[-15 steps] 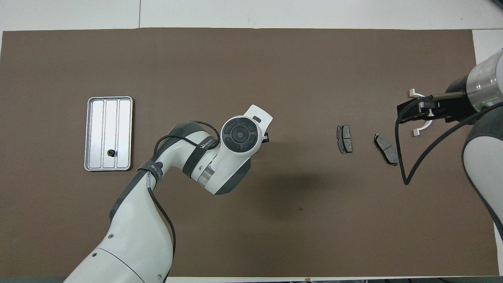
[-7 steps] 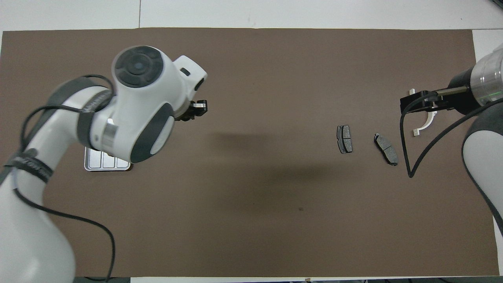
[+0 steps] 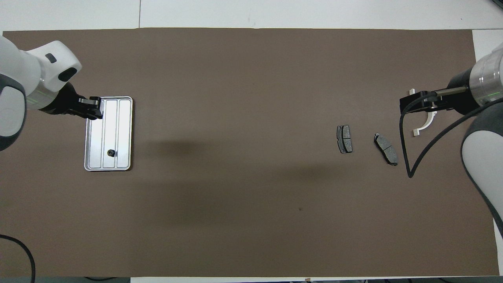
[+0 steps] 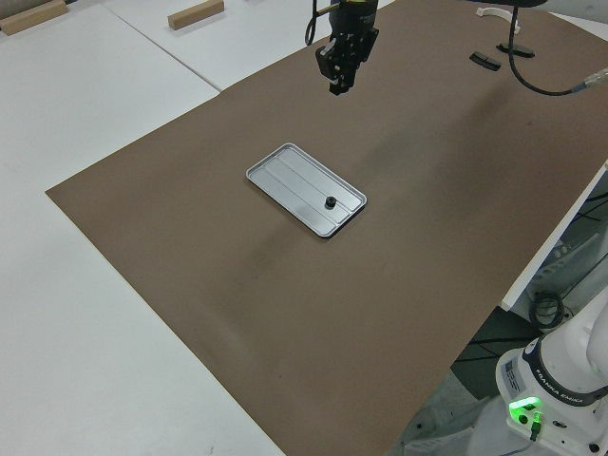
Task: Pick bearing gear from pile to tray
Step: 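Carry the second bearing with the left gripper over the silver tray, then lower the bearing into the tray and open the left gripper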
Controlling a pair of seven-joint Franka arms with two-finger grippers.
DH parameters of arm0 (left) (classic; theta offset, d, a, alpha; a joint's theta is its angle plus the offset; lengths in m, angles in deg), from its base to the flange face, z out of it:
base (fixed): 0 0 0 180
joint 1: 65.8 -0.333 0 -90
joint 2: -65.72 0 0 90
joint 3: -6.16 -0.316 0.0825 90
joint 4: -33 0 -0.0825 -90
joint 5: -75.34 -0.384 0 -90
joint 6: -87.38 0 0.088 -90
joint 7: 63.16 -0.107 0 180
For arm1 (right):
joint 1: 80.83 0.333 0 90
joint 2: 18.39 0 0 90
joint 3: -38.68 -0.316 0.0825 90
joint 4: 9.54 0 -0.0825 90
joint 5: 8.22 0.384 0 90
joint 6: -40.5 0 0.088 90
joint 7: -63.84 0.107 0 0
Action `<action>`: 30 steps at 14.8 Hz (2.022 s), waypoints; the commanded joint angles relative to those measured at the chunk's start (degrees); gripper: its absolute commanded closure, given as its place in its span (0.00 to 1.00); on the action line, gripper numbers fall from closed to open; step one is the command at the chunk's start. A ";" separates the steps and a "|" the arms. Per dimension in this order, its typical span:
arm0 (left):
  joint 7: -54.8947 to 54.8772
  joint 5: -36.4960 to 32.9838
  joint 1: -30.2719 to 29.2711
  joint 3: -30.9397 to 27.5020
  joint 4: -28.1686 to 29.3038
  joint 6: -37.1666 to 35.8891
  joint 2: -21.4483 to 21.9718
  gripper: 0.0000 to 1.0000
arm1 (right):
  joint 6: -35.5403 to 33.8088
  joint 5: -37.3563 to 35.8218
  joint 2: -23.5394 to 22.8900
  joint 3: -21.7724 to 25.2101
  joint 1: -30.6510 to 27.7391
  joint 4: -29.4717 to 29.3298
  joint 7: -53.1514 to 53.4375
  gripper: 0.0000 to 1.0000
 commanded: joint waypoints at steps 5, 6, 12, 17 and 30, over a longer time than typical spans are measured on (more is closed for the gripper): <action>-8.23 2.04 -6.90 0.69 14.33 15.36 3.83 1.00 | -3.91 1.39 0.66 -0.16 -0.28 0.41 -1.28 0.00; -8.23 2.13 -6.99 0.69 15.13 16.69 3.75 1.00 | -4.61 1.39 0.75 -0.16 -0.20 0.33 -1.28 0.00; -8.41 2.04 -6.38 0.69 19.00 25.57 0.68 1.00 | -4.88 1.39 0.83 -0.16 -0.11 0.32 -1.28 0.00; -8.32 2.04 -6.11 0.69 19.01 28.82 -1.52 1.00 | -4.53 1.39 0.92 -0.51 0.16 0.41 0.39 0.00; -8.50 1.95 -6.20 0.60 19.27 36.39 -7.33 1.00 | -4.44 2.71 1.01 -0.59 0.16 0.50 1.97 0.00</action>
